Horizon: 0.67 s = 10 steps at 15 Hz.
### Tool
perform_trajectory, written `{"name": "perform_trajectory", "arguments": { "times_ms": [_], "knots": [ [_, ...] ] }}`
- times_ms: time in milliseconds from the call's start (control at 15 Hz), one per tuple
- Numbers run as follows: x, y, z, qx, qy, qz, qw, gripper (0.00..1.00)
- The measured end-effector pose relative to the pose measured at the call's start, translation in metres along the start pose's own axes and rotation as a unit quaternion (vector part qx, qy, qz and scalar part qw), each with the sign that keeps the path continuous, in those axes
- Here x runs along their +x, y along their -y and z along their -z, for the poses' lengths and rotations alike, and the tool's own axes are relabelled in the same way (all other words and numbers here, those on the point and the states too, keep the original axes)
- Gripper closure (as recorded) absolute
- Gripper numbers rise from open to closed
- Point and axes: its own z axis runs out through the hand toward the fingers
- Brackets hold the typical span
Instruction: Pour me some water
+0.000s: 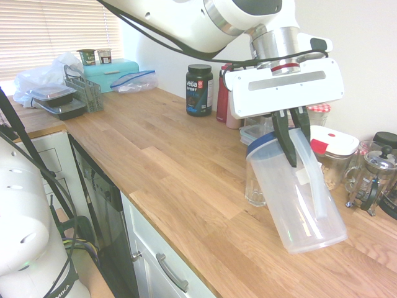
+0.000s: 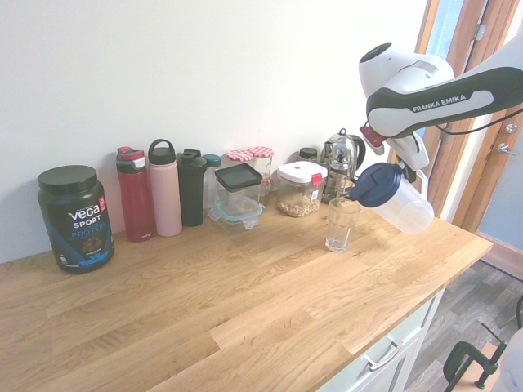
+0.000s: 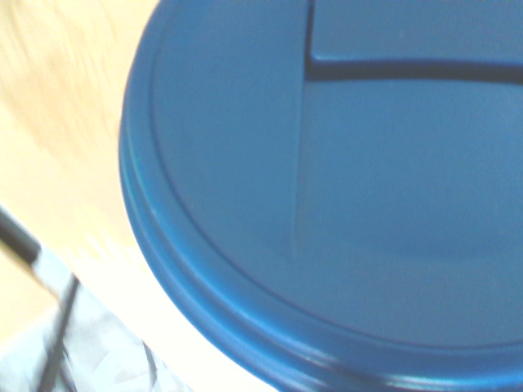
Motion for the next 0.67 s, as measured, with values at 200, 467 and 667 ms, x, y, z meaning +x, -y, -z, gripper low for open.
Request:
{"name": "perform_trajectory", "arguments": {
  "times_ms": [200, 467, 667],
  "knots": [
    [-0.037, -0.037, 0.004, 0.079, -0.042, -0.048, 0.995, 1.00],
    [-0.076, -0.074, -0.011, 0.184, -0.088, -0.115, 0.972, 1.00],
    [-0.090, -0.096, -0.032, 0.268, -0.134, -0.158, 0.941, 1.00]
  ]
}}
